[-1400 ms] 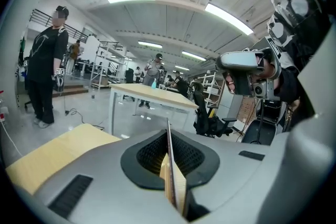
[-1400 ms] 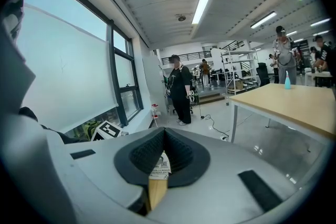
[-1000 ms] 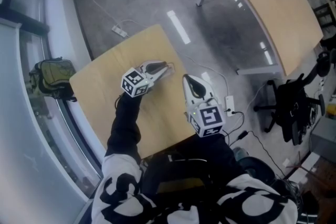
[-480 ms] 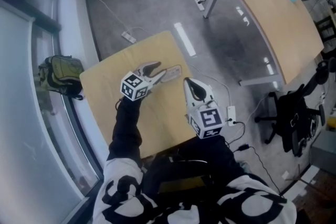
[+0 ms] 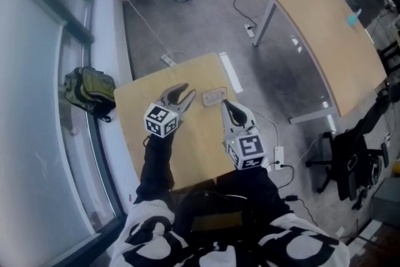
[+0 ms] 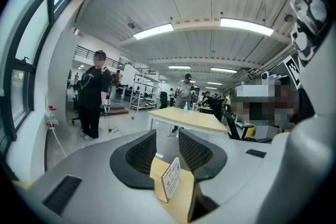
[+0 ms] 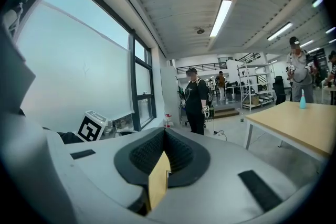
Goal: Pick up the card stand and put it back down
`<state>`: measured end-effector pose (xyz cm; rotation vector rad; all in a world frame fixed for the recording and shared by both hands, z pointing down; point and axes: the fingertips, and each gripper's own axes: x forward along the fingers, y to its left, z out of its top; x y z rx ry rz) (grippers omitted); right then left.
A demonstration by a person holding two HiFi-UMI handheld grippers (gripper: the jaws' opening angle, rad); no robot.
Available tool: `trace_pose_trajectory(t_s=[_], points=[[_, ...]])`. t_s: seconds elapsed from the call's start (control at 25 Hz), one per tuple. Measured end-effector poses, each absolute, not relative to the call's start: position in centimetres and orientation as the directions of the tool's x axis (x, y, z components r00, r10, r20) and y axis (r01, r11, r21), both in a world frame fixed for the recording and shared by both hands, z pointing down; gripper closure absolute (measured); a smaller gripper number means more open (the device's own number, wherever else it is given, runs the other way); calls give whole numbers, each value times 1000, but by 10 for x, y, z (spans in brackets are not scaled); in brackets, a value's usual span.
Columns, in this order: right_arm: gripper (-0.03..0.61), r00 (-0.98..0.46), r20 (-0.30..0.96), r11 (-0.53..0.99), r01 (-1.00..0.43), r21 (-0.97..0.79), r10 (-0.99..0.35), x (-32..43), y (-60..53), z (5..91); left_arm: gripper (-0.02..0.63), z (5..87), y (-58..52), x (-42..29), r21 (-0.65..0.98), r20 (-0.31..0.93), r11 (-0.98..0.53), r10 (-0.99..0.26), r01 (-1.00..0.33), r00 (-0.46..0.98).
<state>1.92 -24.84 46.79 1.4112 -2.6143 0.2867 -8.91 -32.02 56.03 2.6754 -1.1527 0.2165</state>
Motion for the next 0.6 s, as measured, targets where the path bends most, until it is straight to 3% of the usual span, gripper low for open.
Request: trace_pose_trajectory(t_s=[0.36,0.6], points=[[558,-564,186,559,-825,-82,-805,11,-233,444,489,501,-272,-69,79,183,-596,-779,-799,599],[558,-557,159,555,-830,-60,-816,13,-224,428,558,465,-241,-64,75,135,-534,-832,-842,539]])
